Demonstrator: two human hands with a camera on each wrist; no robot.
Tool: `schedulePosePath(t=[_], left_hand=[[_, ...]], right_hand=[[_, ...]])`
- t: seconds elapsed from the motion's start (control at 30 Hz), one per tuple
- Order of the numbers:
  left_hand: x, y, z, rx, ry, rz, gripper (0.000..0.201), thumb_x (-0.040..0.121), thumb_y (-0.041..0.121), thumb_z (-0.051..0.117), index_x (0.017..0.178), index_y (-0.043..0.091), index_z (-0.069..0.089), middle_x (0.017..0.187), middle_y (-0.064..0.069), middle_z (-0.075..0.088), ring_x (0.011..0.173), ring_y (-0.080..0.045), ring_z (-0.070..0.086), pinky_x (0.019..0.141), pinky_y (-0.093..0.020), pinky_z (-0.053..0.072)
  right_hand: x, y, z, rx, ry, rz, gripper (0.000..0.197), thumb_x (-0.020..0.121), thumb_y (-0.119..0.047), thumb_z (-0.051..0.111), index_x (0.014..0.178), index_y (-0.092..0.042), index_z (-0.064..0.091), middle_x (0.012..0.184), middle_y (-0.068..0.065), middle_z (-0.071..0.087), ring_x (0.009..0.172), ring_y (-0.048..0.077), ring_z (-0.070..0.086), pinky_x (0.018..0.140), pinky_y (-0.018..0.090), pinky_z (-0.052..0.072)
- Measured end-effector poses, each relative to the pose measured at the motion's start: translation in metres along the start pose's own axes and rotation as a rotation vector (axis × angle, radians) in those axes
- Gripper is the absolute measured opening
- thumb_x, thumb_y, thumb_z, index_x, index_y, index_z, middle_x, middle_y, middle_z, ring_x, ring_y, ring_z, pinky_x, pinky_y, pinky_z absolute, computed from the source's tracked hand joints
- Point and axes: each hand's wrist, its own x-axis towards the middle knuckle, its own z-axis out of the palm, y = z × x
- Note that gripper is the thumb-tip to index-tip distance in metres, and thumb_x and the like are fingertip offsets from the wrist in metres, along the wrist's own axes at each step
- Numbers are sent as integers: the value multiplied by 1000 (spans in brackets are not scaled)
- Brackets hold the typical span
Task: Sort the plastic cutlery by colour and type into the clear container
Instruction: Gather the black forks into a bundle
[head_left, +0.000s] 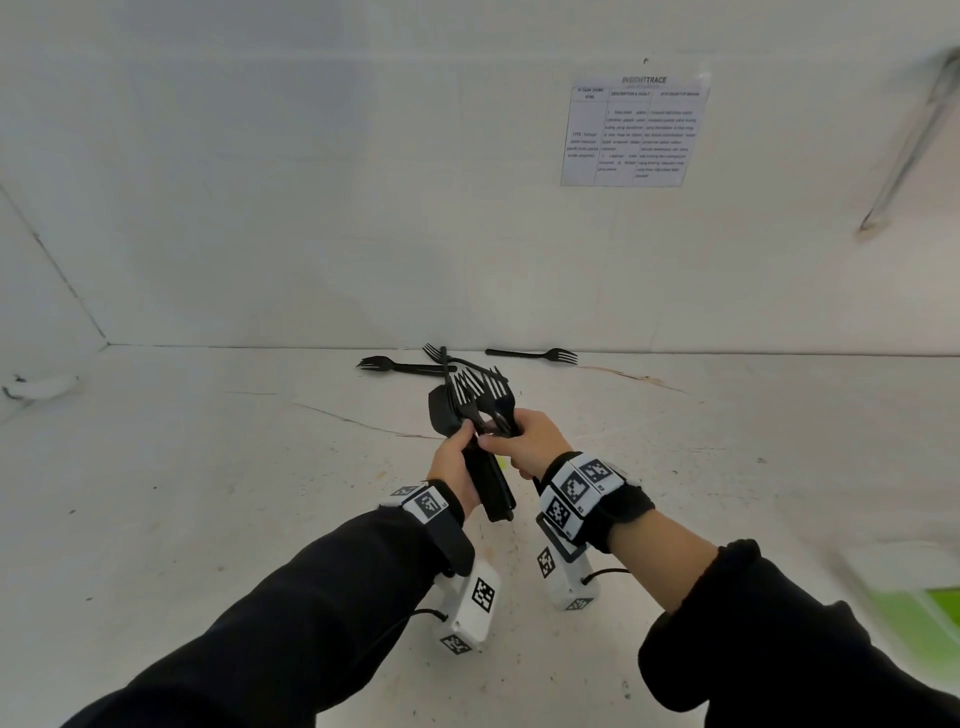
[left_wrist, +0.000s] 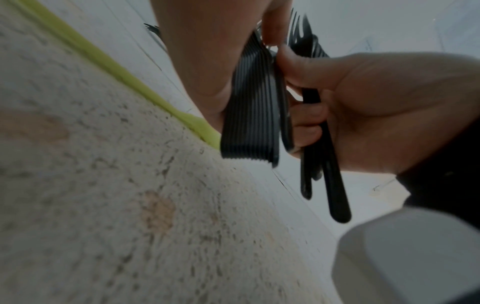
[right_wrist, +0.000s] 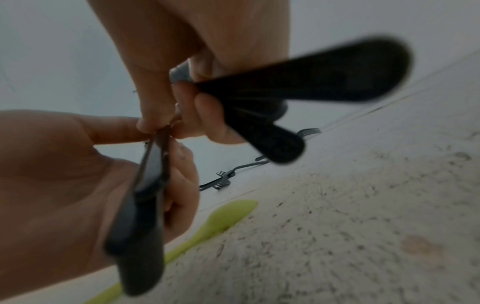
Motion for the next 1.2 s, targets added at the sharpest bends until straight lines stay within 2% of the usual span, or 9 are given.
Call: schedulePosePath(t=[0.13,0.3,0.4,0.53,0.67,0.73,0.83,0.97,1.2], left_hand=[[5,2,-3,35,65,29,44,99,35,41,130,4,49,128,-18,55,120,-34,52,105,-51,38],[9,1,-4,-3,33,50,42,101,32,37,128,3,50,121,-21,60,101,-32,62,76,-45,51],[10,-2,-7,-13,13,32,44,100,36,35,127,6,52,119,-18,62,99,-30,62,72,-43,50],[9,-5,-7,4,-34,-10,37,99,36,40,106,7,61,94,-11,63,80,-22,58,70,-33,46],[10,-5,-9,18,21,-10,32,97,30,44,115,5,56,80,-8,55,67,-20,52,63,-33,44],[17,-5,-13,8,71,4,25,95,28,49,105,6,53,77,-6,48,65,-20,48,71,-37,46],[21,-5,-16,10,79,37,25,95,27,51,107,4,52,82,-7,51,71,-21,52,87,-45,46],[18,-4,-13,-16,31,28,38,98,29,44,126,4,50,120,-20,60,92,-30,62,69,-42,51],[18,-7,-13,39,1,51,38,97,24,46,128,2,52,103,-15,63,86,-24,63,67,-35,50]], right_hand=[[-1,-1,-1,5,-4,20,8,90,-22,58,85,-17,55,63,-2,46,52,10,41,50,21,34],[0,3,4,-25,16,-6,13,82,-16,67,90,-16,56,70,-4,54,59,9,50,54,22,39],[1,3,7,72,82,18,13,81,-15,67,88,-17,56,70,-1,54,57,12,50,53,24,40],[-1,1,10,6,15,3,12,81,-15,67,83,-17,55,67,-2,52,54,12,48,50,22,38],[0,-7,11,28,-38,86,15,87,-11,52,101,-13,53,64,3,47,50,15,43,49,24,38],[0,-9,11,77,-12,121,22,90,-11,45,110,-15,50,64,2,44,52,14,41,49,25,37],[0,-5,12,-24,22,58,26,92,-13,46,118,-14,51,72,-1,49,60,13,48,55,25,45],[-2,0,12,-46,56,-13,18,90,-14,56,107,-11,59,79,3,60,72,20,62,74,36,58],[0,1,15,-100,35,-18,20,90,-18,55,106,-8,64,99,14,68,93,28,66,87,41,55]])
